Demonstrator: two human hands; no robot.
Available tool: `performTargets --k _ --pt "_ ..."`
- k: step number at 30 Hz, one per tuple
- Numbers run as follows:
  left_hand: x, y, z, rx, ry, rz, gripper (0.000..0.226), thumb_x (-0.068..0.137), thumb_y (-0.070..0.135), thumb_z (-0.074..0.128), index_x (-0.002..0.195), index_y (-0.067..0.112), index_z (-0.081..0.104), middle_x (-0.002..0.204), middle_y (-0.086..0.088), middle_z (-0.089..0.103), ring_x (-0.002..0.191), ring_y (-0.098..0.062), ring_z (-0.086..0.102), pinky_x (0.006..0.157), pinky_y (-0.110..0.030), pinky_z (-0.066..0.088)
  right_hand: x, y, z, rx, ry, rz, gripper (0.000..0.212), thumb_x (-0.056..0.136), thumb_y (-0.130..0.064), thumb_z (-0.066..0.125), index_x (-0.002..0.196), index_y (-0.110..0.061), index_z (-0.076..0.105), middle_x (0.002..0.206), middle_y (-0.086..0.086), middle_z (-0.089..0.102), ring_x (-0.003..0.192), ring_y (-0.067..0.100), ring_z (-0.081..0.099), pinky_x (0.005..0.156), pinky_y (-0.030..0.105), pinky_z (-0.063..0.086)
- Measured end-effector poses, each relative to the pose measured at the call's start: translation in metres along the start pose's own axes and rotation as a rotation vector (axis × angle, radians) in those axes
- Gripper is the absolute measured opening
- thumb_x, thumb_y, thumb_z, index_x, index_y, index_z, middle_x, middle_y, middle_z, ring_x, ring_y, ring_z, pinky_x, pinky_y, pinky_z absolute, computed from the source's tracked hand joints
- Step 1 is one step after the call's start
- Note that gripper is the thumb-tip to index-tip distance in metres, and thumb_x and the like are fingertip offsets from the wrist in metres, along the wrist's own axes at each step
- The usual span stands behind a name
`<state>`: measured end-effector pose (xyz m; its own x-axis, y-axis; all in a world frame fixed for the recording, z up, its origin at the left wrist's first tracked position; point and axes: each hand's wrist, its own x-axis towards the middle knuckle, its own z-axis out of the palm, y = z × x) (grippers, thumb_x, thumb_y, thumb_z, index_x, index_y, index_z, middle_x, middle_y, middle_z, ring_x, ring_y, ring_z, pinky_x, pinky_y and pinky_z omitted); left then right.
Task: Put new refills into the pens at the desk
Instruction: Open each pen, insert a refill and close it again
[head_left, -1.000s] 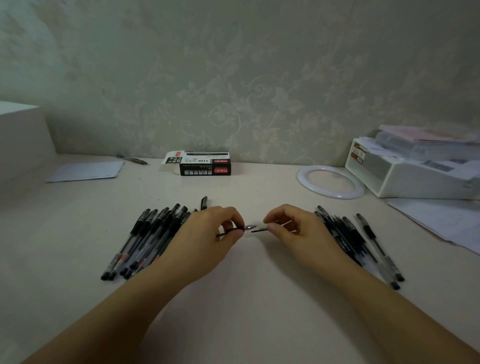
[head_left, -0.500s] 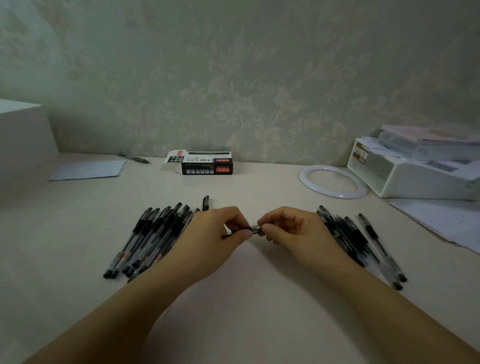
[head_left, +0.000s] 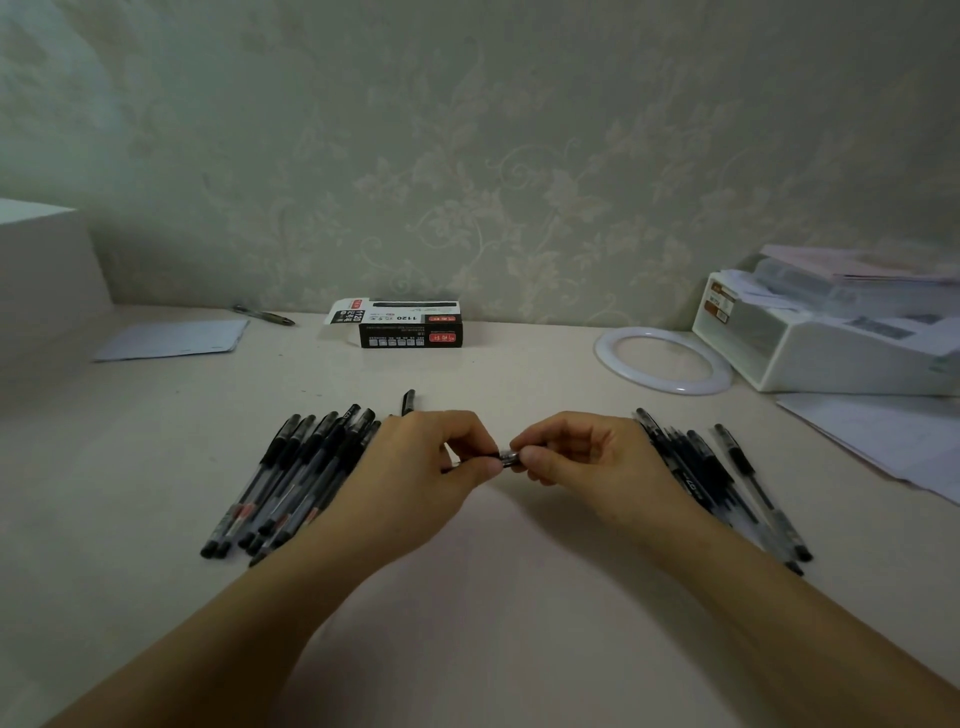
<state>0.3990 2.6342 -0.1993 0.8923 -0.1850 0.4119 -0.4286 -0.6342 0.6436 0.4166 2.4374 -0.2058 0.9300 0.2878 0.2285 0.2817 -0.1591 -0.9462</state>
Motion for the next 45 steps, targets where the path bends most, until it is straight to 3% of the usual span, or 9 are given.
performTargets --k 8,15,19,23,27,32,41,45 --pt "-0.001 0.001 0.000 0.009 -0.003 0.001 0.010 0.084 0.025 0.071 0.077 0.032 0.069 0.059 0.032 0.056 0.051 0.007 0.050 0.052 -0.004 0.035 -0.002 -0.001 0.001 0.004 0.005 0.011 0.011 0.086 -0.003 0.070 0.095 -0.007 0.075 0.081 0.007 0.076 0.074 0.009 0.067 0.074 0.017 0.054" --pt "0.000 0.004 -0.001 0.021 0.009 0.014 0.004 0.086 0.028 0.067 0.083 0.030 0.066 0.072 0.024 0.061 0.058 0.004 0.053 0.057 -0.008 0.038 0.002 -0.003 0.001 -0.042 0.031 -0.022 0.015 0.087 -0.008 0.071 0.099 -0.015 0.075 0.084 0.003 0.075 0.077 0.009 0.068 0.076 0.020 0.055" --pt "0.006 -0.001 -0.020 0.165 0.177 -0.008 0.002 0.086 0.028 0.066 0.086 0.027 0.065 0.078 0.012 0.055 0.067 -0.003 0.051 0.057 -0.010 0.038 0.004 0.004 0.001 -0.182 0.158 -0.031 0.025 0.089 -0.024 0.070 0.113 -0.030 0.067 0.090 -0.009 0.072 0.081 0.010 0.069 0.076 0.023 0.056" --pt "0.010 -0.023 -0.052 0.395 0.331 -0.214 0.005 0.088 0.029 0.064 0.087 0.025 0.063 0.082 0.006 0.054 0.069 -0.006 0.049 0.059 -0.022 0.034 0.001 0.008 -0.003 -0.313 0.168 -0.037 0.019 0.090 -0.026 0.067 0.108 -0.034 0.067 0.093 -0.021 0.068 0.079 0.004 0.065 0.073 0.016 0.052" --pt "0.007 -0.044 -0.064 0.479 0.290 -0.424 0.010 0.089 0.030 0.062 0.086 0.020 0.061 0.085 0.000 0.061 0.075 -0.018 0.053 0.065 -0.030 0.039 0.000 0.008 0.000 -0.359 0.147 -0.070 0.017 0.090 -0.021 0.068 0.102 -0.032 0.070 0.093 -0.025 0.066 0.076 0.006 0.062 0.070 0.014 0.051" --pt "0.007 -0.054 -0.063 0.529 0.192 -0.518 0.012 0.090 0.031 0.060 0.088 0.019 0.059 0.091 -0.002 0.058 0.080 -0.020 0.050 0.068 -0.030 0.039 0.000 0.009 0.002 -0.380 0.118 -0.086 0.017 0.090 -0.019 0.068 0.102 -0.031 0.071 0.088 -0.024 0.067 0.075 0.004 0.063 0.068 0.010 0.049" --pt "0.007 -0.051 -0.060 0.572 0.149 -0.535 0.014 0.089 0.033 0.062 0.093 0.021 0.058 0.097 -0.003 0.058 0.083 -0.019 0.050 0.069 -0.031 0.041 0.001 0.012 0.001 -0.434 0.120 -0.109 0.017 0.089 -0.019 0.069 0.099 -0.032 0.071 0.086 -0.021 0.068 0.076 0.002 0.063 0.067 0.007 0.047" --pt "0.006 -0.045 -0.058 0.580 0.180 -0.476 0.018 0.089 0.036 0.061 0.097 0.020 0.058 0.098 -0.004 0.055 0.085 -0.023 0.054 0.072 -0.036 0.048 0.001 0.009 -0.004 -0.588 0.172 -0.132 0.014 0.089 -0.018 0.068 0.098 -0.029 0.071 0.086 -0.018 0.067 0.074 0.003 0.062 0.067 0.011 0.048"
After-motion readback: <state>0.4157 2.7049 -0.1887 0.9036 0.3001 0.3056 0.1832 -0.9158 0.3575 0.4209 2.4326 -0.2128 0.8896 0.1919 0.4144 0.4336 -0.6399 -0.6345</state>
